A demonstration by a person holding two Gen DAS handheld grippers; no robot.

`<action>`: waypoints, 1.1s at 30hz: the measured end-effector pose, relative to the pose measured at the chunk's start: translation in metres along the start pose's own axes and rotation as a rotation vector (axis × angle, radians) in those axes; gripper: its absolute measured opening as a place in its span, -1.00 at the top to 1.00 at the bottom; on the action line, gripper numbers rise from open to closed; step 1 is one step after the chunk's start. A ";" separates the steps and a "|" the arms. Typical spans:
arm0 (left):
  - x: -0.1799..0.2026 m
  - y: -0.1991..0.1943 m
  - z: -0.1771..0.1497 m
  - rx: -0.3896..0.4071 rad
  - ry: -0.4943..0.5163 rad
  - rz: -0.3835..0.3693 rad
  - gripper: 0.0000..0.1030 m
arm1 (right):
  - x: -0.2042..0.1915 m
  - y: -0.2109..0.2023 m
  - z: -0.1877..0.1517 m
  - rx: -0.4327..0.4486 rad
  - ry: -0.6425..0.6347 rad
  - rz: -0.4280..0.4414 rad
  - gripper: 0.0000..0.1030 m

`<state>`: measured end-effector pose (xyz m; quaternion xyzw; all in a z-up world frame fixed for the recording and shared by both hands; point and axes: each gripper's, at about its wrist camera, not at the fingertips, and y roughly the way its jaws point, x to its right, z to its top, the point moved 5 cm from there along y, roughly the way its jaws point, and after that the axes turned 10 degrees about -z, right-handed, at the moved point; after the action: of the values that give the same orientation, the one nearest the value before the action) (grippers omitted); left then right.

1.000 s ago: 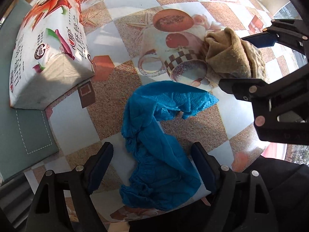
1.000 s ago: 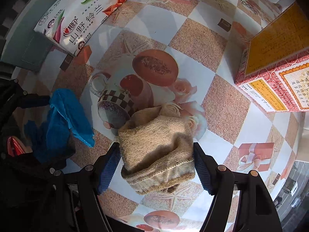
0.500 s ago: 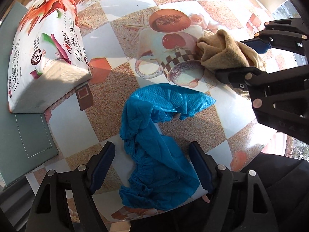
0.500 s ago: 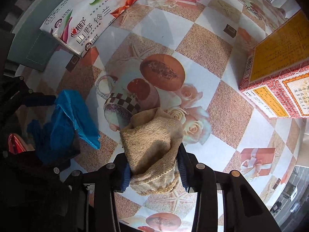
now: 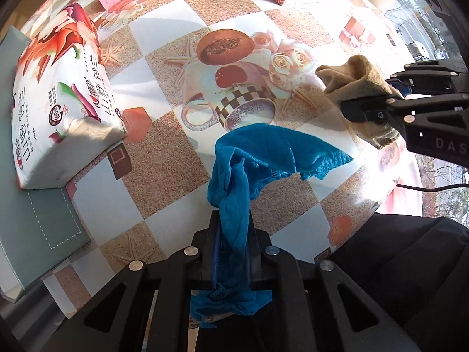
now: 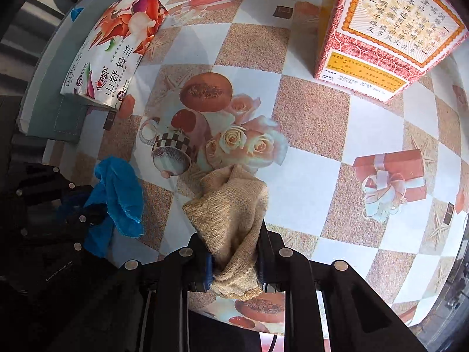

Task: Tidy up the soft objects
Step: 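Carry the blue cloth and beige knit item over the white box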

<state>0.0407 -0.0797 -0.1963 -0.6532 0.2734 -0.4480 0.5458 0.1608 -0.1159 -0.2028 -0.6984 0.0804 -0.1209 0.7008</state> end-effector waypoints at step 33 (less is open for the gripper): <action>-0.024 -0.181 0.166 0.354 -0.114 0.137 0.72 | 0.108 -0.211 0.115 0.428 0.416 -0.024 0.54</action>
<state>0.1530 0.0649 -0.0305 -0.5513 0.2027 -0.4131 0.6959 0.2842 -0.0345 0.0151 -0.4961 0.1869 -0.2839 0.7990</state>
